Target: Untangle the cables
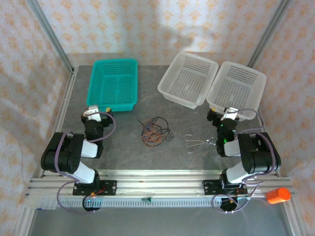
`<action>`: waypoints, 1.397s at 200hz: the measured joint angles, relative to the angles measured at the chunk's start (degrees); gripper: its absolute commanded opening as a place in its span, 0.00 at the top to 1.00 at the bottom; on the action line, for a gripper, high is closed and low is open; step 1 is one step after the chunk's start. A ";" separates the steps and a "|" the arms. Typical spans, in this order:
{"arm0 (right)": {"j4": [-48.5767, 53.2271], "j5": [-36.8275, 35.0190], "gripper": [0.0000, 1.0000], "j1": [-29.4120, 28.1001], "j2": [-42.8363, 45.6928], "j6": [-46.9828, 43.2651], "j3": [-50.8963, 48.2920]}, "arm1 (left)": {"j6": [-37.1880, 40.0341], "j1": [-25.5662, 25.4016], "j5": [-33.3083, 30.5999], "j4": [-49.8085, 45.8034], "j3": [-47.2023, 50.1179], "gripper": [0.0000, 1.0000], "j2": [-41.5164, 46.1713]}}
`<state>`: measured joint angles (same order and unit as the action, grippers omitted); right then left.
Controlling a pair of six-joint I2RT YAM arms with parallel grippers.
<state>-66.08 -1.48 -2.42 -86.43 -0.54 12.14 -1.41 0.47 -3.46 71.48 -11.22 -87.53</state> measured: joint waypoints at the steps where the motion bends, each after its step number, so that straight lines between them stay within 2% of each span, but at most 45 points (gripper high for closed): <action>1: 0.00 0.00 0.00 0.00 0.00 0.00 0.00 | 0.00 0.00 -0.02 0.00 0.00 0.01 0.00; 164: 0.00 0.24 0.00 0.00 0.00 -0.28 0.00 | 0.04 -0.09 0.00 0.04 0.02 0.00 0.00; 204: 0.13 4.02 0.00 0.00 0.63 -2.01 -0.02 | 1.97 -3.19 -0.96 8.17 4.57 0.01 0.55; 238: 2.10 6.97 0.00 -0.07 6.80 -3.21 -0.02 | 4.35 -7.30 -5.25 12.63 9.46 0.01 6.27; 279: 5.75 8.59 0.00 -0.59 14.49 -3.82 -0.02 | 4.33 -9.90 -8.74 5.55 9.35 0.01 20.41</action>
<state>-60.34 7.11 -3.01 -71.94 -4.36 12.12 2.92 -9.43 -12.21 77.03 -1.87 -67.11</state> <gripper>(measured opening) 0.996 0.994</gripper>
